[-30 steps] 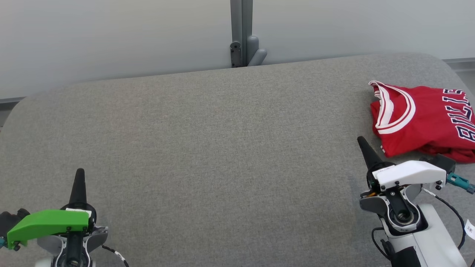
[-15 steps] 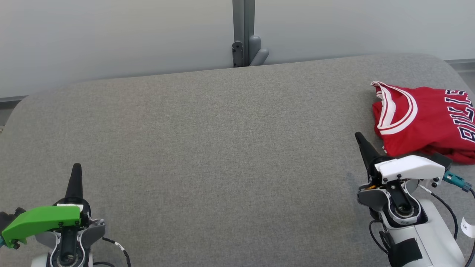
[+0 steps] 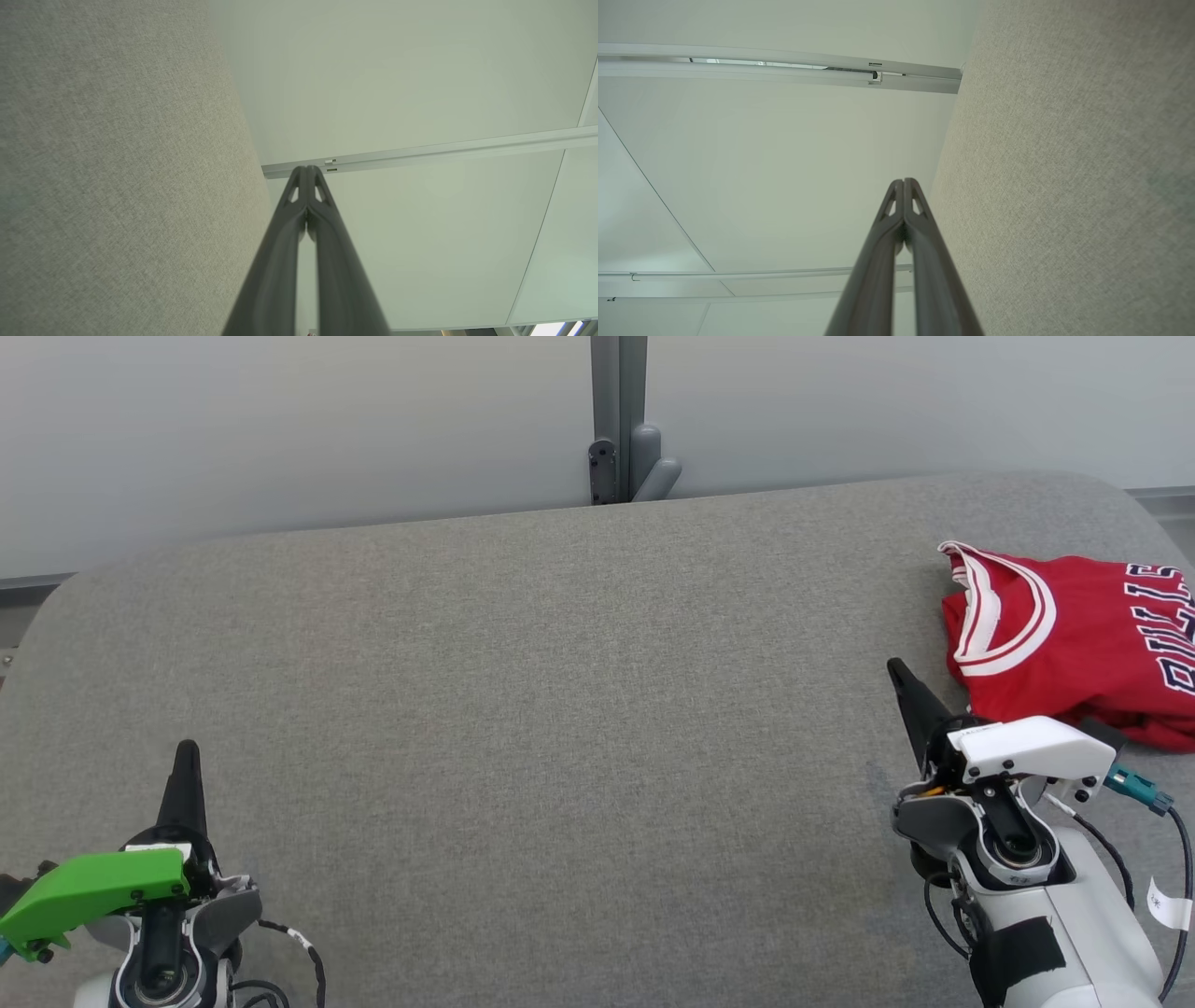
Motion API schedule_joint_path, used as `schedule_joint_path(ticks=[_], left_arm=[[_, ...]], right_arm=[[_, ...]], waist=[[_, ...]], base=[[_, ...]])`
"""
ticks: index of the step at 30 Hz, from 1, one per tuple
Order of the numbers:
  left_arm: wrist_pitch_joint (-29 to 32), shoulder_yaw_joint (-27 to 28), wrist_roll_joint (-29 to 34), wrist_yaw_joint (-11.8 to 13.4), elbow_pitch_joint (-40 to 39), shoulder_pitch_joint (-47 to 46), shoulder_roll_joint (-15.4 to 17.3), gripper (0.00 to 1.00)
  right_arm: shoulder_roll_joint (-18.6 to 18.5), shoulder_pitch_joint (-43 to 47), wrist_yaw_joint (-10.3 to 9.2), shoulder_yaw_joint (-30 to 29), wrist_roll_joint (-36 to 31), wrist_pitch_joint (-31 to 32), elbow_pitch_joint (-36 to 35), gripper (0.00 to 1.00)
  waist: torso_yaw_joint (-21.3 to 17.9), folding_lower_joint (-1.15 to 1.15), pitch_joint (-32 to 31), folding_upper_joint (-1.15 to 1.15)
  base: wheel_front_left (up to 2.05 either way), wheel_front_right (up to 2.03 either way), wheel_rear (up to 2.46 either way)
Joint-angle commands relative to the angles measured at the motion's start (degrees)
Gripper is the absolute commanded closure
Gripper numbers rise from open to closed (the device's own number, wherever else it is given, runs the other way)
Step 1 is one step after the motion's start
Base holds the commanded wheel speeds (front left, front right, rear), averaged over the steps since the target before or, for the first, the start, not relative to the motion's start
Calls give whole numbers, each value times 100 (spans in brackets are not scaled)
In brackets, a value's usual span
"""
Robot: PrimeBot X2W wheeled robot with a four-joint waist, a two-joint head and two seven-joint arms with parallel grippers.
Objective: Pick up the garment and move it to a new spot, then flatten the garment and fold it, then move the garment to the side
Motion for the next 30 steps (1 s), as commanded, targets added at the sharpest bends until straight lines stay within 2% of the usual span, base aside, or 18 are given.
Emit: schedule_joint_path(ticks=[1, 18, 30], left_arm=[[23, 49, -96, -35, 20, -146, -8, 100], [121, 227, -638, -138, 189, -289, -105, 100], [128, 230, -601, -127, 184, -281, -108, 100]], right_arm=[[-7, -105, 3, -18, 125, 31, 48, 100], [17, -299, 2, -34, 740, 123, 305, 100], [13, -292, 2, -32, 713, 121, 296, 100]], waist=[[4, 0, 0, 0], [46, 0, 3, 0], [46, 0, 3, 0]], base=[[0, 0, 0], [0, 0, 0], [0, 0, 0]])
